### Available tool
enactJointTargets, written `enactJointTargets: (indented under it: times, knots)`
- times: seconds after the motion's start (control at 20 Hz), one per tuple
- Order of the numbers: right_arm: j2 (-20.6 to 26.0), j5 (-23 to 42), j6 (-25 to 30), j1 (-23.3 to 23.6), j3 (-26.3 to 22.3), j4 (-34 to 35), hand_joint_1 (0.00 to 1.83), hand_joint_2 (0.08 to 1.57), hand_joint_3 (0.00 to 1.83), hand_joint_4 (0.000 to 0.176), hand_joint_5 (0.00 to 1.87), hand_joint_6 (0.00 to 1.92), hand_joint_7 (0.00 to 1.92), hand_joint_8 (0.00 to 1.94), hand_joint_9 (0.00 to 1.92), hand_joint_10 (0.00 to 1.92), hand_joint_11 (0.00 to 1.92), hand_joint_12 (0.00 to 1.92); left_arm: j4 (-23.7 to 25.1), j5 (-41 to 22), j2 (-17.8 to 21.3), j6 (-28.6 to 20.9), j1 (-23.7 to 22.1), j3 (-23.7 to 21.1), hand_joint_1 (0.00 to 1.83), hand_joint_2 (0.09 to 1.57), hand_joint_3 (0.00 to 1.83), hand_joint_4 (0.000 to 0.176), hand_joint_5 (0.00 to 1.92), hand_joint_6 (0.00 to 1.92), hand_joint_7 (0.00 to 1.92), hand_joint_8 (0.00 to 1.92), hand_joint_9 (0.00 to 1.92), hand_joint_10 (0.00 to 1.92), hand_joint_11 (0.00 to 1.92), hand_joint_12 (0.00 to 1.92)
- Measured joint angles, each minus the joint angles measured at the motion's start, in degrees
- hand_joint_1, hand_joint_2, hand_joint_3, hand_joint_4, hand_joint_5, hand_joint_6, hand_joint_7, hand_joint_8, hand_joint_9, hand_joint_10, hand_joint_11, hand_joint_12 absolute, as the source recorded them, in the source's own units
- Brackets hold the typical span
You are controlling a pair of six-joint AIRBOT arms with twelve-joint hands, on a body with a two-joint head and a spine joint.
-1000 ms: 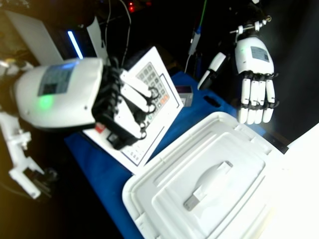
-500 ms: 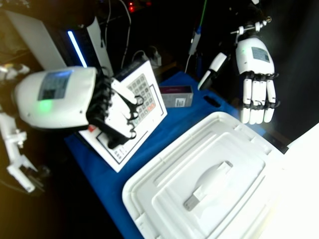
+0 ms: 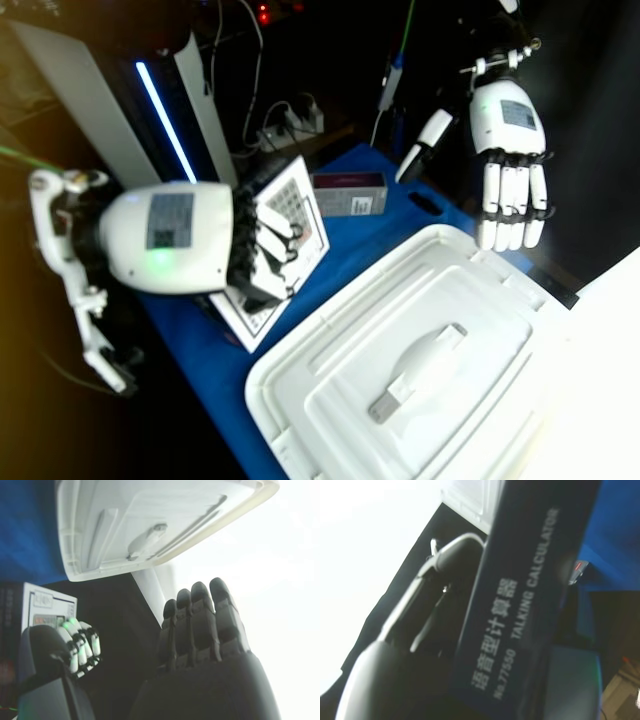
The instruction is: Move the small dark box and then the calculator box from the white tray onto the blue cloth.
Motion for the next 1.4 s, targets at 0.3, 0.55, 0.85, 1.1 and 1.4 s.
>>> enactJointTargets:
  times: [0.3, 0.55, 0.85, 1.1, 1.4]
  knots:
    - [-0.6, 0.0, 1.3, -1.8, -0.1, -0.2, 1.25, 1.11, 0.0, 0.0, 0.93, 0.88, 1.17, 0.9, 1.25, 0.83, 1.09, 1.45, 0.1, -0.2, -0.3, 0.0, 0.9, 0.0, 0.7, 0.8, 0.0, 0.0, 0.19, 0.0, 0.24, 0.0, 0.21, 0.01, 0.01, 0.28]
    - [-1.8, 0.0, 1.8, -3.8, 0.4, -0.1, 1.15, 1.15, 0.0, 0.0, 0.92, 1.06, 1.35, 0.04, 1.5, 0.17, 1.19, 1.12, 0.1, -0.2, -0.3, 0.0, 0.9, 0.0, 0.71, 0.77, 0.0, 0.0, 0.2, 0.0, 0.24, 0.0, 0.21, 0.01, 0.02, 0.29]
    - [-2.1, 0.1, 2.4, -3.8, 0.8, 0.0, 1.07, 1.02, 0.0, 0.0, 0.88, 0.11, 1.14, 0.0, 1.21, 0.18, 0.75, 1.53, 0.0, -0.3, -0.3, 0.0, 0.9, 0.0, 0.68, 0.78, 0.0, 0.0, 0.18, 0.0, 0.23, 0.0, 0.2, 0.0, 0.02, 0.29]
    - [-2.1, 0.3, 2.7, -3.8, 0.8, 0.2, 0.8, 0.79, 0.0, 0.0, 0.53, 0.0, 0.85, 0.0, 0.91, 0.0, 0.62, 1.07, 0.0, -0.3, -0.4, 0.0, 1.2, 0.0, 0.68, 0.76, 0.0, 0.0, 0.19, 0.01, 0.23, 0.0, 0.2, 0.0, 0.03, 0.3]
    - [-2.2, 0.3, 2.8, -3.8, 0.8, 0.1, 0.79, 0.71, 0.0, 0.017, 0.09, 0.0, 0.51, 0.0, 0.63, 0.0, 0.31, 1.07, -0.2, -0.3, -0.4, 0.0, 1.6, 0.0, 0.67, 0.77, 0.0, 0.0, 0.2, 0.01, 0.22, 0.0, 0.2, 0.0, 0.03, 0.31]
